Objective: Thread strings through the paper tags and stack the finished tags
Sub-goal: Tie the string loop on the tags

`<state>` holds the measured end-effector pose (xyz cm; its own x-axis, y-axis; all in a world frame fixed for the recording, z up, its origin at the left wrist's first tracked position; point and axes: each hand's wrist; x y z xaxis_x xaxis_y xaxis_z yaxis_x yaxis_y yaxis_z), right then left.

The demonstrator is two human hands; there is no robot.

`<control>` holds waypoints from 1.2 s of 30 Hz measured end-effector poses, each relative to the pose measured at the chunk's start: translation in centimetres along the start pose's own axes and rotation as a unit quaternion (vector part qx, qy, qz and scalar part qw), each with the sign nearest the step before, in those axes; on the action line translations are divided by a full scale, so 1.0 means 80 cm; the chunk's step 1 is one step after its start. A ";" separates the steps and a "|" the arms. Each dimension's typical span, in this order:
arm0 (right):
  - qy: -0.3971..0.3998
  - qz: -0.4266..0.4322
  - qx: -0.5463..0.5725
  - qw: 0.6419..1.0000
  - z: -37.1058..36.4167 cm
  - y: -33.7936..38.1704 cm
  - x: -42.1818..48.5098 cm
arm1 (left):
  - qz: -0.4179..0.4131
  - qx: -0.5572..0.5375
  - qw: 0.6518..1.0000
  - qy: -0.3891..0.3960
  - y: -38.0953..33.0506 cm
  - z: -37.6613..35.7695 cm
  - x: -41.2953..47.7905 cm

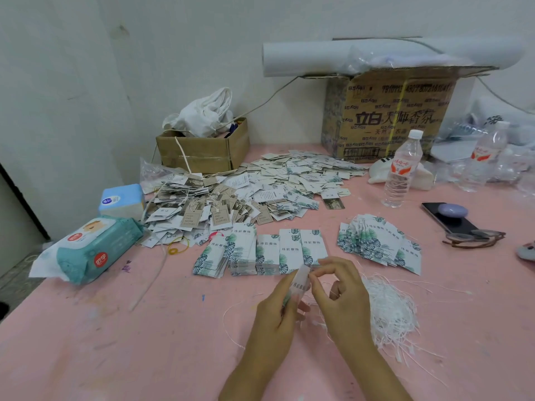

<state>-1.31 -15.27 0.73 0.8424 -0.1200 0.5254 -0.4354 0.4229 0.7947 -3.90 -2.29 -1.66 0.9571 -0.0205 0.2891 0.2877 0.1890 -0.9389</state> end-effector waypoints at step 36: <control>0.008 0.012 0.031 0.999 -0.005 -0.005 -0.002 | -0.005 0.029 0.999 0.016 0.003 0.003 -0.001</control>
<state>-1.14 -15.02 0.20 0.8357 -0.0962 0.5406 -0.4747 0.3682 0.7994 -3.88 -2.00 -1.87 0.9549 -0.0535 0.2922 0.2962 0.2455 -0.9230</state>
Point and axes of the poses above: each hand's wrist, its own x-axis towards the middle knuckle, its own z-axis out of the back of the hand, y = z × x, and after that the axes turned 3 degrees about z, right-handed
